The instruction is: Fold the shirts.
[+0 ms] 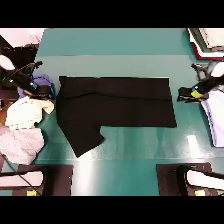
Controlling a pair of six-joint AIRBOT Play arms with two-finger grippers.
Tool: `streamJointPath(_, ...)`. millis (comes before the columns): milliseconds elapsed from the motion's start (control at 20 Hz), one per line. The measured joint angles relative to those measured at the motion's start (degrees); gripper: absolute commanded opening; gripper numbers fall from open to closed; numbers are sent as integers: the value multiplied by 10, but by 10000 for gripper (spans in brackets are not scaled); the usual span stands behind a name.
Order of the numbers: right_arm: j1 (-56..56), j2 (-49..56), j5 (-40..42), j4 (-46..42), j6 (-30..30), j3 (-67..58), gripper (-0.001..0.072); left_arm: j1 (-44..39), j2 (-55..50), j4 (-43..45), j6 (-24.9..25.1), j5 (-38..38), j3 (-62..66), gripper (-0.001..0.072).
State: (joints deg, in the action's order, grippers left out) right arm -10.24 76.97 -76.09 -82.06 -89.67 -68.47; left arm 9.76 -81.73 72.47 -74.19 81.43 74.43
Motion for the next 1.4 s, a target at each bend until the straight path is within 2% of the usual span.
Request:
streamJointPath(250, -43, -75, 14, 74, 35, 73, 448, 8, 146, -44, -23, -45, -223, 495)
streamJointPath(500, -52, -98, 23, 99, 46, 93, 448, 10, 215, -86, -38, -97, -375, 494)
streamJointPath(1050, -55, -104, 24, 106, 49, 97, 448, 10, 231, -137, -44, -167, -422, 492)
streamJointPath(1150, -55, -104, 24, 106, 49, 97, 448, 10, 231, -138, -44, -170, -423, 423)
streamJointPath(1400, -55, -104, 24, 106, 49, 97, 448, 11, 216, -142, -48, -177, -428, 426)
